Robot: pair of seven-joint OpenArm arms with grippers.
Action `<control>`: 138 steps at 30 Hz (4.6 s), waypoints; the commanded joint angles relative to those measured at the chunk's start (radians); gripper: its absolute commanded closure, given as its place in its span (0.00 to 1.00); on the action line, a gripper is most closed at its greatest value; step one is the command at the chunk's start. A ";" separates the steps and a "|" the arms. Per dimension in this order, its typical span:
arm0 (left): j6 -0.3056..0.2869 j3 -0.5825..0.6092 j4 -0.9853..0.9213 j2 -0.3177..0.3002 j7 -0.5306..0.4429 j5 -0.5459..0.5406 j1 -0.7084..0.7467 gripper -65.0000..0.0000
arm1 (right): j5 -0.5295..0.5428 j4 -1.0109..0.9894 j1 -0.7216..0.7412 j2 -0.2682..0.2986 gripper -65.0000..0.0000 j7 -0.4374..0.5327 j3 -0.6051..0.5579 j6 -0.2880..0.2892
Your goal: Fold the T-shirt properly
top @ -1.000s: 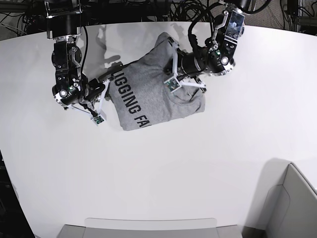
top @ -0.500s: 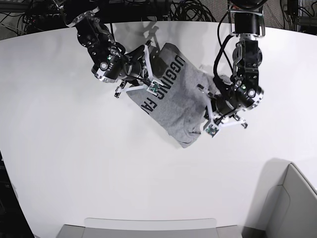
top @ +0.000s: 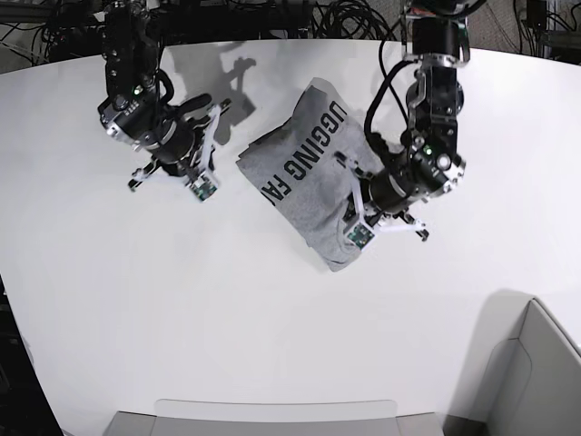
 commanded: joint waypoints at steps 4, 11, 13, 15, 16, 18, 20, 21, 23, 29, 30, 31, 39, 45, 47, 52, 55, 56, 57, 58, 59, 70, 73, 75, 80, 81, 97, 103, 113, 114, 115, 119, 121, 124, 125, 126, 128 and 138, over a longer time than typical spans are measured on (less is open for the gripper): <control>-0.001 0.005 0.092 0.000 -0.017 -0.011 0.108 1.00 | 0.009 -0.025 0.113 -0.051 1.00 0.026 0.065 0.003; -0.001 0.120 0.156 -0.006 -0.017 -0.009 0.240 1.00 | 0.006 -0.297 0.273 -0.097 1.00 0.027 0.066 0.003; -0.001 0.143 0.164 -0.006 -0.017 -0.003 0.261 1.00 | 0.008 -0.343 0.287 -0.109 1.00 0.029 0.062 0.003; -0.001 0.153 0.156 -0.008 -0.017 -0.002 0.270 1.00 | 0.008 -0.377 0.290 -0.128 1.00 0.049 0.034 0.003; -0.001 0.153 0.145 -0.008 -0.017 -0.002 0.270 1.00 | 0.006 -0.392 0.285 -0.128 1.00 0.064 0.007 0.003; -0.001 0.149 0.124 -0.008 -0.017 0.000 0.269 1.00 | 0.006 -0.423 0.279 -0.125 1.00 0.070 -0.058 0.003; -0.001 0.150 0.090 -0.029 -0.017 0.023 0.264 1.00 | 0.006 -0.457 0.264 -0.125 1.00 0.076 -0.121 0.003; -0.001 0.152 0.076 -0.051 -0.017 0.044 0.263 1.00 | 0.006 -0.467 0.261 -0.125 1.00 0.076 -0.148 0.003; -0.001 0.146 0.046 -0.074 -0.021 0.080 0.261 1.00 | 0.011 -0.473 0.241 -0.131 1.00 0.076 -0.198 0.003; -0.001 -0.005 -0.028 -0.114 -0.023 0.213 0.210 1.00 | 0.012 -0.446 0.184 -0.148 1.00 0.076 -0.363 0.003; -0.001 -0.043 -0.033 -0.112 -0.023 0.221 0.206 1.00 | 0.012 -0.437 0.176 -0.149 1.00 0.076 -0.382 0.003; -0.001 -0.087 -0.033 -0.112 -0.023 0.222 0.197 1.00 | 0.014 -0.424 0.168 -0.157 1.00 0.078 -0.400 0.003; -0.001 -0.233 0.095 -0.038 -0.017 0.216 0.177 1.00 | 0.008 -0.145 0.064 -0.134 1.00 0.076 -0.279 0.002; -0.001 -0.247 0.177 0.163 -0.024 0.216 0.180 1.00 | 0.012 -0.010 0.004 -0.134 1.00 0.076 0.063 0.003; -0.001 -0.224 0.167 0.215 -0.029 0.216 0.190 1.00 | 0.012 -0.010 0.004 -0.131 1.00 0.076 0.151 0.009; -0.001 -0.172 0.161 0.259 -0.176 0.207 0.243 1.00 | 0.012 -0.010 -0.017 -0.129 1.00 0.076 0.267 0.013; -0.001 -0.115 0.150 0.258 -0.279 0.169 0.293 1.00 | 0.008 -0.013 -0.036 -0.129 1.00 0.076 0.275 0.013; -0.001 -0.106 0.125 0.258 -0.304 0.169 0.301 1.00 | 0.008 -0.012 -0.045 -0.122 1.00 0.076 0.275 0.013; -0.001 -0.106 0.090 0.258 -0.322 0.169 0.302 1.00 | 0.012 -0.010 -0.051 -0.119 1.00 0.076 0.275 0.013; -0.001 -0.110 0.050 0.258 -0.324 0.169 0.302 1.00 | 0.012 -0.010 -0.057 -0.119 1.00 0.076 0.275 0.013; -0.001 -0.112 -0.002 0.258 -0.322 0.169 0.301 1.00 | 0.012 -0.010 -0.059 -0.119 1.00 0.076 0.275 0.013; -0.001 -0.262 -0.277 0.094 -0.414 0.166 0.230 1.00 | 0.009 -0.009 -0.060 -0.117 1.00 0.076 0.277 0.013; -0.001 -0.314 -0.358 0.011 -0.426 0.161 0.180 1.00 | 0.009 -0.009 -0.060 -0.117 1.00 0.076 0.275 0.013; -0.001 -0.347 -0.432 -0.045 -0.426 0.160 0.140 1.00 | 0.009 -0.009 -0.060 -0.119 1.00 0.076 0.274 0.013; -0.001 -0.374 -0.600 -0.160 -0.506 0.169 0.062 1.00 | 0.009 -0.009 -0.060 -0.119 1.00 0.073 0.267 0.013; -0.001 -0.379 -0.622 -0.173 -0.517 0.169 0.060 1.00 | 0.009 -0.009 -0.060 -0.120 1.00 0.073 0.267 0.013; -0.001 -0.637 -0.198 -0.043 -0.541 0.167 0.062 1.00 | 0.014 0.034 -0.045 -0.119 1.00 0.239 0.267 0.065; -0.001 -0.715 0.062 0.057 -0.541 0.163 0.120 1.00 | 0.012 0.038 -0.180 -0.126 1.00 0.556 0.269 0.155; -0.001 -0.767 0.202 0.229 -0.853 0.160 0.506 1.00 | 0.011 0.036 -0.616 -0.238 1.00 1.090 0.275 0.161; -0.001 -0.773 0.200 0.239 -0.885 0.160 0.539 1.00 | 0.012 0.036 -0.637 -0.240 1.00 1.092 0.277 0.161; -0.001 -0.778 0.199 0.249 -0.905 0.160 0.568 1.00 | 0.014 0.034 -0.662 -0.237 1.00 1.093 0.277 0.161; -0.001 -0.786 0.193 0.253 -0.907 0.158 0.632 1.00 | 0.014 0.033 -0.729 -0.238 1.00 1.098 0.277 0.161; -0.001 -0.802 0.193 0.255 -0.907 0.143 0.654 1.00 | 0.014 0.033 -0.752 -0.240 1.00 1.098 0.277 0.161; -0.001 -0.836 0.191 0.255 -0.888 0.101 0.695 1.00 | 0.014 0.033 -0.792 -0.244 1.00 1.098 0.277 0.160; -0.001 -0.852 0.190 0.255 -0.887 0.097 0.711 1.00 | 0.014 0.033 -0.812 -0.257 1.00 1.098 0.277 0.160; -0.001 -0.865 0.188 0.255 -0.887 0.097 0.724 1.00 | 0.014 0.033 -0.830 -0.272 1.00 1.098 0.278 0.160; -0.001 -0.885 0.184 0.255 -0.887 0.095 0.760 1.00 | 0.014 0.033 -0.864 -0.298 1.00 1.101 0.306 0.161; -0.001 -0.976 0.033 0.255 -0.896 -0.020 0.928 1.00 | 0.087 -0.180 -1.073 -0.306 1.00 1.327 0.340 0.160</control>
